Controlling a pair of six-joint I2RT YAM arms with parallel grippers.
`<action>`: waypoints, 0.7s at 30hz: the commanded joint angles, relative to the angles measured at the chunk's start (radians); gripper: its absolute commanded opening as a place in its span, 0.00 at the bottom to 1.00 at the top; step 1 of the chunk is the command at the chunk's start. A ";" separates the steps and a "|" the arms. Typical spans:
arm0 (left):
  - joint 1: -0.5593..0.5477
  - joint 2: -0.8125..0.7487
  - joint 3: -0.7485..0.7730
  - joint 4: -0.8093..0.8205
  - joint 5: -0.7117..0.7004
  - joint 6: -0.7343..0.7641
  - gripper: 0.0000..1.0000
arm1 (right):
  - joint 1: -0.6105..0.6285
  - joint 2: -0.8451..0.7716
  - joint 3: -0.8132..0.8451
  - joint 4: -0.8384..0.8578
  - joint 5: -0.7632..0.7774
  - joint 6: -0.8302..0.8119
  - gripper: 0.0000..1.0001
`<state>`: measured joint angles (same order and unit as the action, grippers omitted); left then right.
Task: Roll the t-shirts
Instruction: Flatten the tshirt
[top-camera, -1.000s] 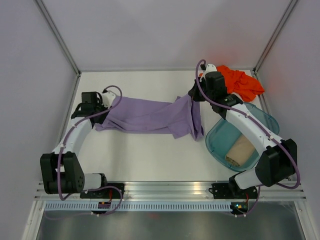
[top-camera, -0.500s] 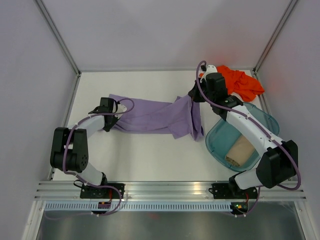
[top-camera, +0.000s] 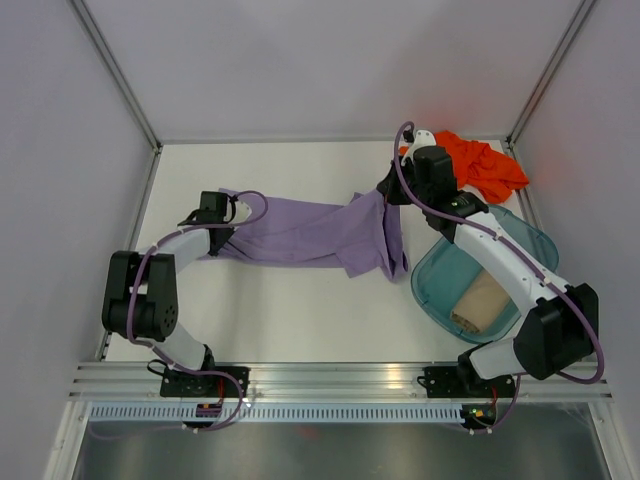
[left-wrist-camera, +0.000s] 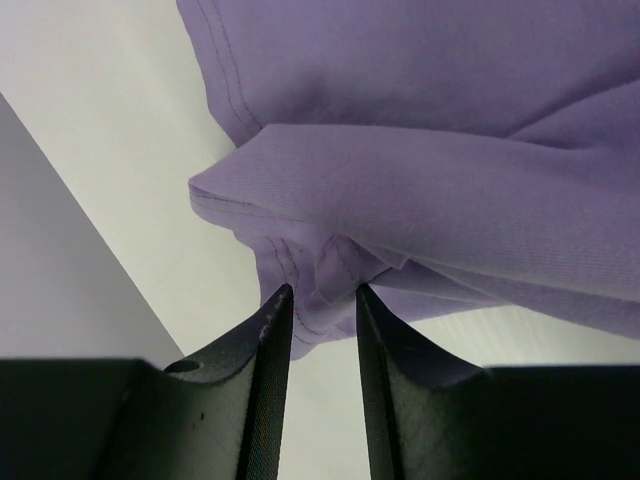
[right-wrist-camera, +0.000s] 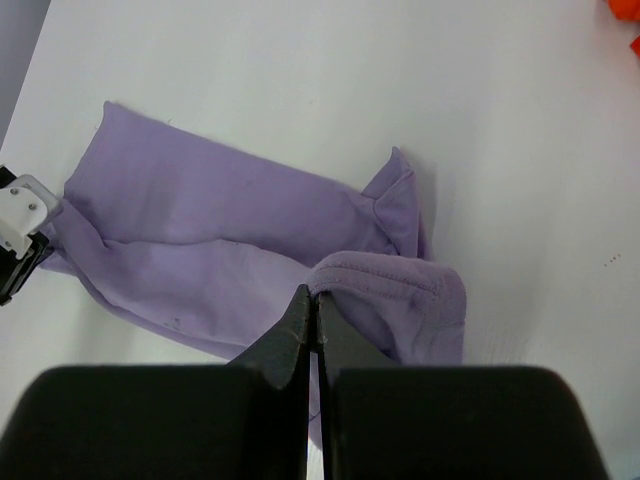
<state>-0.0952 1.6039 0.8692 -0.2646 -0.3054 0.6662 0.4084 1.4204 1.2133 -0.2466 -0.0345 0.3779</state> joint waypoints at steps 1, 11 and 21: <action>0.002 0.022 0.045 0.045 0.002 0.019 0.37 | -0.002 -0.041 -0.012 0.033 -0.011 0.001 0.00; 0.002 0.021 0.091 -0.050 0.176 -0.022 0.36 | 0.000 -0.049 -0.015 0.033 -0.013 -0.002 0.00; 0.005 0.050 0.122 -0.085 0.108 -0.007 0.33 | -0.002 -0.055 -0.017 0.035 -0.013 0.000 0.00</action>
<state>-0.0956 1.6176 0.9482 -0.3378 -0.1585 0.6598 0.4084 1.4063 1.1992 -0.2470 -0.0376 0.3779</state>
